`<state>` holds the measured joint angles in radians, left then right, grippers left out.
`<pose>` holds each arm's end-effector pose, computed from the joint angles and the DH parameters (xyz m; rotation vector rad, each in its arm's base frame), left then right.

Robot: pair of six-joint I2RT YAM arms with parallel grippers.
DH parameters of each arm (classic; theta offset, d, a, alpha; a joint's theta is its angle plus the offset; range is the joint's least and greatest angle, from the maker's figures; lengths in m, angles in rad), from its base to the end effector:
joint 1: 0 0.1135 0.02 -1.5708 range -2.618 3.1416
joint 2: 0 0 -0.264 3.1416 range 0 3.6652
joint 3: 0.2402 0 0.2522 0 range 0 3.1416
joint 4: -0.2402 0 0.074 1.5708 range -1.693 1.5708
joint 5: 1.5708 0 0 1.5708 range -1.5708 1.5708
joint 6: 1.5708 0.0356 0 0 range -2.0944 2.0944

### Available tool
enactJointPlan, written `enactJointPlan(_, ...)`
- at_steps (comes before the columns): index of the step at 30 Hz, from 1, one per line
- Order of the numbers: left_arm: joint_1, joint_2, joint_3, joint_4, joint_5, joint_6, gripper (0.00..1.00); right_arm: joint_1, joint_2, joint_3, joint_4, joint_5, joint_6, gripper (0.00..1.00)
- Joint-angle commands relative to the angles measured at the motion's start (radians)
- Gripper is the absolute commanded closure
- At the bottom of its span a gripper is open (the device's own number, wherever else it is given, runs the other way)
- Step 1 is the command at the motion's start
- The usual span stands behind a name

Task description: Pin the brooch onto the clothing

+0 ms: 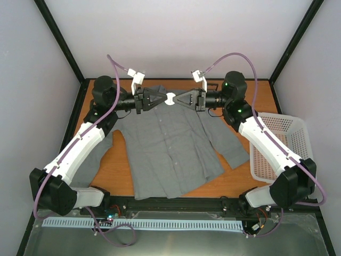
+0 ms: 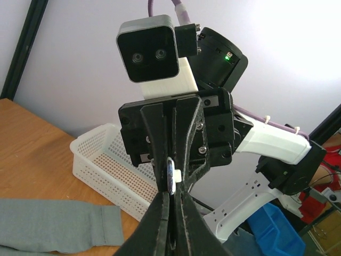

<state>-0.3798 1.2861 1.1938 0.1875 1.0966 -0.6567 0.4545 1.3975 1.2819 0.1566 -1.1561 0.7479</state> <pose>0.2531 -0.1351 0.4126 0.7750 1.5916 -1.5804 0.2669 0.1667 0.4085 -0.8165 1.6892 1.7492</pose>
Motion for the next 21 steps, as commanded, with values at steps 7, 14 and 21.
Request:
enactJointPlan(7, -0.004, -0.009, 0.083, -0.187, -0.031, 0.124, 0.56, 0.005, -0.030, 0.027, -0.148, 0.007, -0.162, 0.97)
enactJointPlan(14, -0.004, -0.016, 0.103, -0.291, 0.007, 0.204, 0.66, 0.006, -0.050, 0.024, -0.168, -0.060, -0.204, 0.97)
enactJointPlan(21, -0.003, -0.005, 0.109, -0.342, 0.077, 0.240, 0.68, 0.006, -0.052, 0.023, -0.177, -0.061, -0.213, 0.98)
